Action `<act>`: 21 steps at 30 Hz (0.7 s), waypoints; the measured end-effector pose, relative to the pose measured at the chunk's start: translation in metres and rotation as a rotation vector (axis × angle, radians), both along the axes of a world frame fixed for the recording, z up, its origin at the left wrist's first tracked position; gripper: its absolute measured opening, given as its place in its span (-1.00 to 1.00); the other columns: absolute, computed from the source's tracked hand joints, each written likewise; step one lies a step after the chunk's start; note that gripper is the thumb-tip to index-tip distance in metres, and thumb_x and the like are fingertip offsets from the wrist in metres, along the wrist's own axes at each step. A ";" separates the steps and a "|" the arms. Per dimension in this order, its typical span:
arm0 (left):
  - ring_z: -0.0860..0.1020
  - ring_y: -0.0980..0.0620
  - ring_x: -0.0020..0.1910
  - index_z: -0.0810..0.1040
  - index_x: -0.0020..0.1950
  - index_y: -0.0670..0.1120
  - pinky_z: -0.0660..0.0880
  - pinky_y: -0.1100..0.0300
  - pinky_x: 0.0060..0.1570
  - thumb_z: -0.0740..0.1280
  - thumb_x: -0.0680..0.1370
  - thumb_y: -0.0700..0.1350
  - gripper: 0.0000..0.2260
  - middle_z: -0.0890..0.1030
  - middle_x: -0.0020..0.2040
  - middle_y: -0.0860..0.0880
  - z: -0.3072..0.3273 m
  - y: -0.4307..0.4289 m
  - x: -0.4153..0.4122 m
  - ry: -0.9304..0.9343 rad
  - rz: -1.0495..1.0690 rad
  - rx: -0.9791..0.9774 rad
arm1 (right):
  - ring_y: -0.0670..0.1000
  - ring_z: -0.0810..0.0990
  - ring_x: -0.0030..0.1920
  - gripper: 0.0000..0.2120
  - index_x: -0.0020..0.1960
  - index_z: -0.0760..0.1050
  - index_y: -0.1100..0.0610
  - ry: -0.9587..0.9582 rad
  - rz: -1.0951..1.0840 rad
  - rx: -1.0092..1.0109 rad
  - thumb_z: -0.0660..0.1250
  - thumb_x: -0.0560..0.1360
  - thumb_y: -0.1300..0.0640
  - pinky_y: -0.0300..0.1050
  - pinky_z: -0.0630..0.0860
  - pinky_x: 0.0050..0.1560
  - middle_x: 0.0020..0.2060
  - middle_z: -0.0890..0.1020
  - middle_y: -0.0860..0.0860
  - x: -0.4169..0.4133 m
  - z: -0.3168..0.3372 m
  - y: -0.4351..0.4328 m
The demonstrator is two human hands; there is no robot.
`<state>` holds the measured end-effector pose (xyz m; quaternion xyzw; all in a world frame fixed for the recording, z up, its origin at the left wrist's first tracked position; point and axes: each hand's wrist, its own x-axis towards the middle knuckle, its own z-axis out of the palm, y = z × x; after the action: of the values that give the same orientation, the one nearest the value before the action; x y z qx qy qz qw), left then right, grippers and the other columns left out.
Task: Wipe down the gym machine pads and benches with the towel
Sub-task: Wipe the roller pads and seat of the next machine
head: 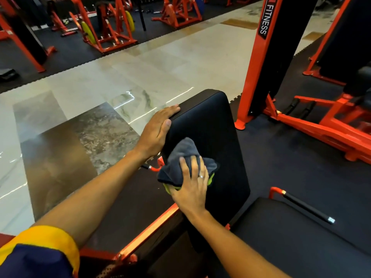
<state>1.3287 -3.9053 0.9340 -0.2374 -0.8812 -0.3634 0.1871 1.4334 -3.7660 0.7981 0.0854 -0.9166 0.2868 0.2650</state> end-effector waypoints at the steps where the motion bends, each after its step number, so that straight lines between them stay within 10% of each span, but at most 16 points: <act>1: 0.38 0.03 0.49 0.46 0.49 -0.14 0.30 -0.09 0.49 0.04 0.71 -0.06 -0.58 0.47 0.49 -0.05 -0.001 0.001 0.000 0.023 0.010 0.013 | 0.26 0.28 0.57 0.05 0.61 0.08 -0.07 -0.012 -0.034 -0.021 0.58 0.31 -0.26 0.39 0.37 0.40 0.55 0.24 0.07 0.003 -0.003 -0.002; 21: 0.41 0.01 0.48 0.47 0.48 -0.17 0.32 -0.05 0.48 0.05 0.72 -0.11 -0.60 0.49 0.46 -0.08 -0.001 0.005 0.001 0.060 0.068 -0.022 | 0.25 0.17 0.62 -0.25 0.59 0.20 -0.04 0.074 0.080 -0.161 0.35 0.45 -0.12 0.39 0.24 0.47 0.55 0.31 0.09 -0.020 0.017 0.001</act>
<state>1.3299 -3.9004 0.9331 -0.2200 -0.8867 -0.3399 0.2232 1.4135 -3.7654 0.8153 0.1106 -0.8761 0.3665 0.2929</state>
